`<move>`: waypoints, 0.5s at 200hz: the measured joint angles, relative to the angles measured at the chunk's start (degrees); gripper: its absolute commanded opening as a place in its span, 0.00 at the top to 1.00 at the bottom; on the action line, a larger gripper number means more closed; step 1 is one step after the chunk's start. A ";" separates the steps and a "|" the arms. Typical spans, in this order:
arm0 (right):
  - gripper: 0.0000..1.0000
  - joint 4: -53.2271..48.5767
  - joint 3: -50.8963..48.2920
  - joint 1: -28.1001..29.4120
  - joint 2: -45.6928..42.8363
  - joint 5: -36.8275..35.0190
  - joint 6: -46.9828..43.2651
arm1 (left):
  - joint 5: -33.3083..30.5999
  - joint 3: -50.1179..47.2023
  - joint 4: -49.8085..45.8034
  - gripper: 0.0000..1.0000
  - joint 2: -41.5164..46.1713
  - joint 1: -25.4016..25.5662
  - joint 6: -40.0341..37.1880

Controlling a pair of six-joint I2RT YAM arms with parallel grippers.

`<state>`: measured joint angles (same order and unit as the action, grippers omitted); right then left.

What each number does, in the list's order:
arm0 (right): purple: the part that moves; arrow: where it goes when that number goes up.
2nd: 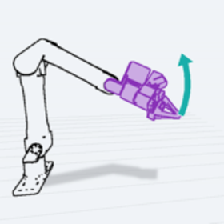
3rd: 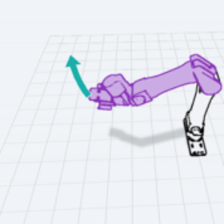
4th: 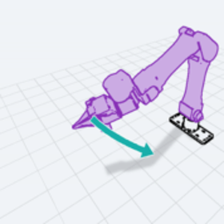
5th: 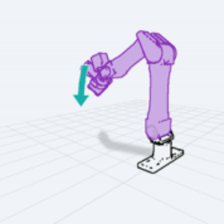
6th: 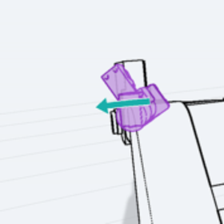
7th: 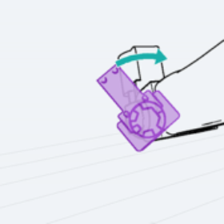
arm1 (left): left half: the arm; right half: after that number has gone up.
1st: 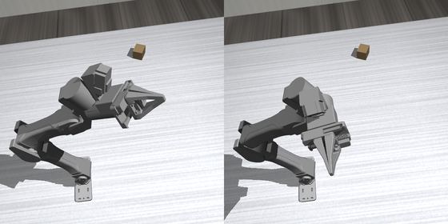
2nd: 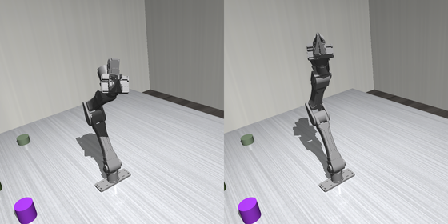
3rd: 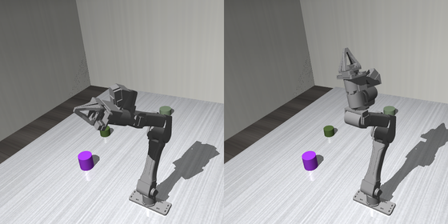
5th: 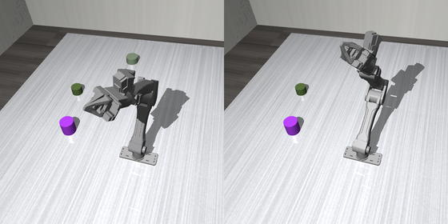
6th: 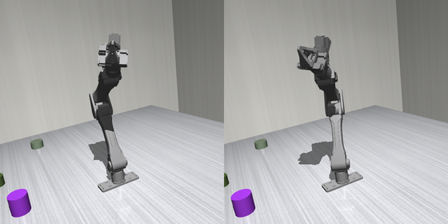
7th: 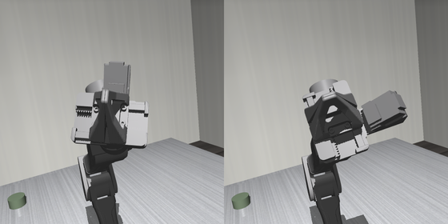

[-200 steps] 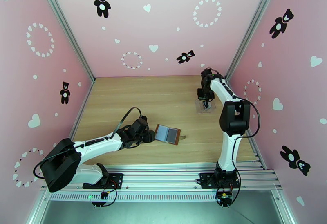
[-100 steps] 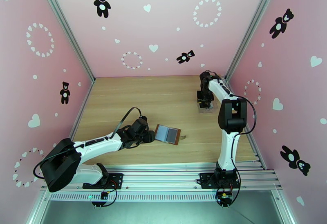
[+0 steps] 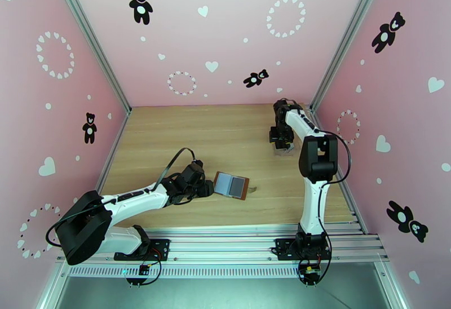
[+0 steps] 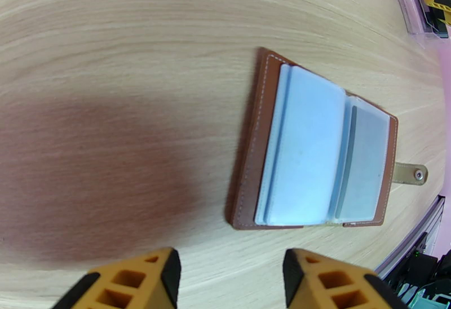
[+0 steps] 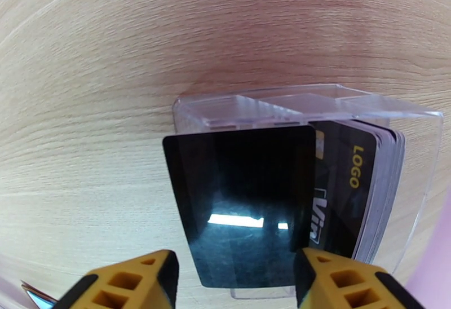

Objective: Put the credit cards into the card holder

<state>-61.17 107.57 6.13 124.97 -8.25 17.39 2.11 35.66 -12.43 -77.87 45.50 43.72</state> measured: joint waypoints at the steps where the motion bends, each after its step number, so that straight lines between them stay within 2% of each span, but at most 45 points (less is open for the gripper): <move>1: 0.37 -0.02 0.04 0.07 0.02 0.04 0.00 | 0.00 0.00 0.00 0.47 0.00 0.00 0.00; 100: 0.32 -4.11 7.17 8.07 5.55 -14.97 -1.36 | 0.00 -0.02 0.00 0.47 0.00 0.00 0.00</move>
<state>-65.28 114.74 14.20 130.52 -23.22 16.03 2.11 35.64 -12.43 -77.87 45.50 43.72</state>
